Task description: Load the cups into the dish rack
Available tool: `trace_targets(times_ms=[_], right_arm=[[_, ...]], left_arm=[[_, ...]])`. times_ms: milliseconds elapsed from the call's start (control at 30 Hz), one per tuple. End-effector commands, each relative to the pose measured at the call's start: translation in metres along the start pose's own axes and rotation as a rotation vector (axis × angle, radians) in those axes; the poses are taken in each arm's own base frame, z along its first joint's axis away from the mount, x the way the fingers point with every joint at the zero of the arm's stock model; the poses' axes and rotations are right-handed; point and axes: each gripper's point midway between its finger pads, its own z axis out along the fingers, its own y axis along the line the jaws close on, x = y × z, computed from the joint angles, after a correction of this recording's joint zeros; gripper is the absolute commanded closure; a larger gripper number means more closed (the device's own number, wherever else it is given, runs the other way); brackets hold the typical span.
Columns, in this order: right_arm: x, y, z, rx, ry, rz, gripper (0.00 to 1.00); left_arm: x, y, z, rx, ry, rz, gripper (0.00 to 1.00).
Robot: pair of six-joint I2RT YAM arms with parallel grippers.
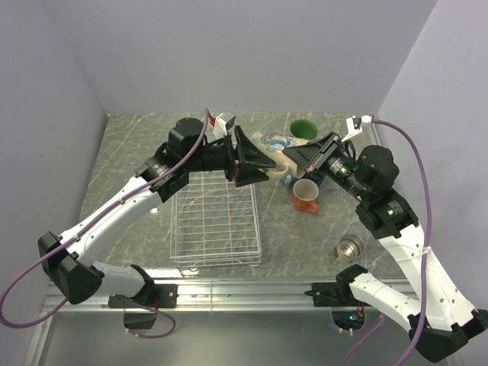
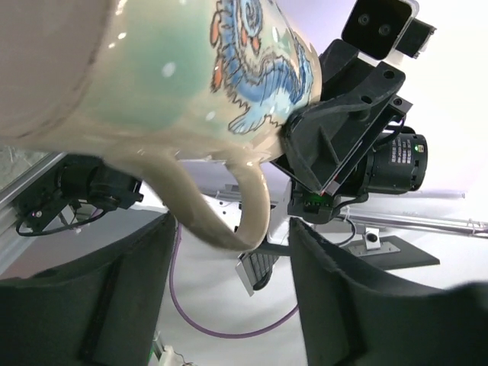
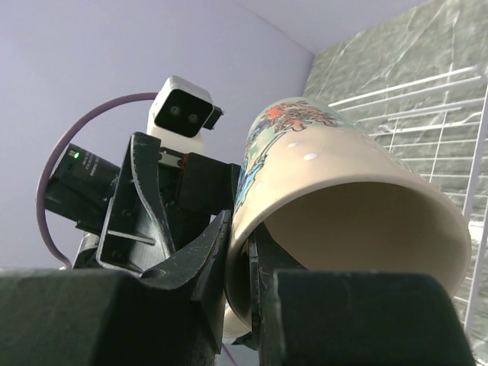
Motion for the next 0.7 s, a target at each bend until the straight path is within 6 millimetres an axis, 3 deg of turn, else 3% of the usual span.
trace_targets(times_ms=[0,100,300,400,500,633,667], right_arm=[[-0.029,0.061,-0.014,-0.239,-0.12,-0.002,1.0],[-0.029,0.06,-0.015,-0.241,-0.128,0.004,1.0],[-0.025,0.054,-0.015,-0.237,-0.123,0.03,1.0],[-0.028,0.057,-0.019,-0.258,-0.143,0.033,1.0],[-0.025,0.053,-0.021,-0.257,-0.143,0.036,1.0],[-0.018,0.046,-0.022,-0.255,-0.133,0.053,1.0],[-0.019,0.046,-0.023,-0.263,-0.138,0.054,1.0]], left_arm=[[-0.002,-0.008,0.009,0.016,-0.01,0.001,0.35],[-0.004,-0.004,0.016,0.0,-0.017,-0.008,0.44],[-0.009,0.009,0.023,-0.032,-0.033,-0.023,0.48],[-0.012,0.013,0.026,-0.049,-0.036,-0.026,0.56],[-0.014,0.011,0.027,-0.04,-0.044,-0.022,0.68],[-0.016,0.008,0.029,-0.045,-0.038,-0.013,1.0],[-0.018,0.009,0.029,-0.055,-0.05,-0.008,1.0]])
